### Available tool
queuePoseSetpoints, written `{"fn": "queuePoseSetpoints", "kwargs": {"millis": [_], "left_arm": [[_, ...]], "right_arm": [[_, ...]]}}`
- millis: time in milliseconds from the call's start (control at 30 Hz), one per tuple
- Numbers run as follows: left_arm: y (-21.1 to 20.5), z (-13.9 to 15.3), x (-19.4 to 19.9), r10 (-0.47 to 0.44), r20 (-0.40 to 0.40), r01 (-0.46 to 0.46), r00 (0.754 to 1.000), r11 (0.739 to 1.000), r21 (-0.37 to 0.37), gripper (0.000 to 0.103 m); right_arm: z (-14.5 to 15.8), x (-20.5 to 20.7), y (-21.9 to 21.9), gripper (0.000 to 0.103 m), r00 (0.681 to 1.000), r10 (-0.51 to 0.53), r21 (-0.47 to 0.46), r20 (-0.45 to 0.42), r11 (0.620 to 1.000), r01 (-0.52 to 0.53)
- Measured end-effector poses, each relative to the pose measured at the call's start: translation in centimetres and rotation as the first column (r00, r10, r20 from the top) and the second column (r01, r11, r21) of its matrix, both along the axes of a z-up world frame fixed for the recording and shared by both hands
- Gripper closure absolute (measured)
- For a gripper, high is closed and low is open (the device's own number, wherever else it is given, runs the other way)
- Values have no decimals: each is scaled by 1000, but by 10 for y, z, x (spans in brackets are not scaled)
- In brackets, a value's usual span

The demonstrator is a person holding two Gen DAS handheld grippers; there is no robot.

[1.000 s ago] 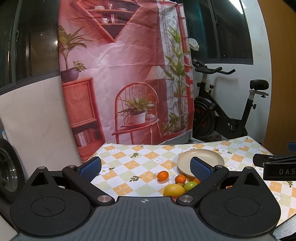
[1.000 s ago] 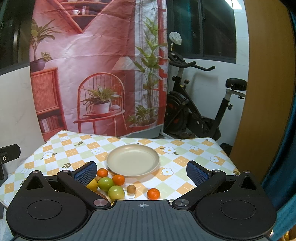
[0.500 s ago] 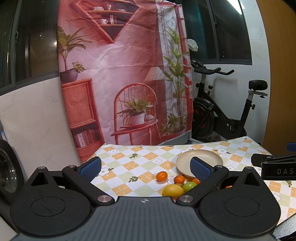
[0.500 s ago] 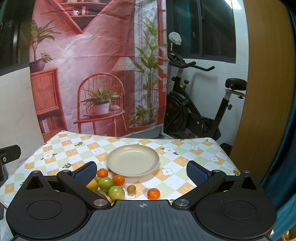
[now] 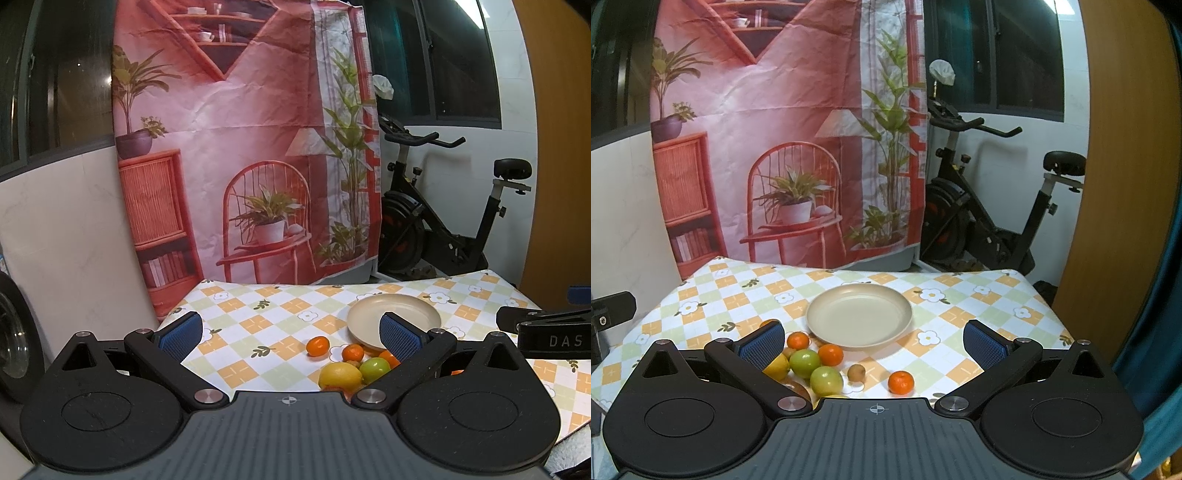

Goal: Organize fruits

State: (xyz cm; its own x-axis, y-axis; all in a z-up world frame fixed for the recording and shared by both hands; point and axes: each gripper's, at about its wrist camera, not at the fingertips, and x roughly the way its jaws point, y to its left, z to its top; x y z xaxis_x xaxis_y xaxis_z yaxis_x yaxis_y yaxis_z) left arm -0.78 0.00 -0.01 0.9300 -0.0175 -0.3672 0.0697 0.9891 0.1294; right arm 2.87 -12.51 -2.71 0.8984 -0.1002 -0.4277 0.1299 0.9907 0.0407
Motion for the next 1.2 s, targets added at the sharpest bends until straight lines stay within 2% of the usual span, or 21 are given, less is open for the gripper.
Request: {"fn": "queuePoseSetpoints", "kwargs": {"millis": [933,1200], "left_arm": [[-1,0,0,0,-11,-1,1000,1000,-7,0],[13,-6,21,38,-41,-39,998,999,-28,0]], "right_arm": [[-4,3,4,0,1000,12,13,2,1000,-12],[-10,9,-4,0,996,35,-28,84,999,-33]]}}
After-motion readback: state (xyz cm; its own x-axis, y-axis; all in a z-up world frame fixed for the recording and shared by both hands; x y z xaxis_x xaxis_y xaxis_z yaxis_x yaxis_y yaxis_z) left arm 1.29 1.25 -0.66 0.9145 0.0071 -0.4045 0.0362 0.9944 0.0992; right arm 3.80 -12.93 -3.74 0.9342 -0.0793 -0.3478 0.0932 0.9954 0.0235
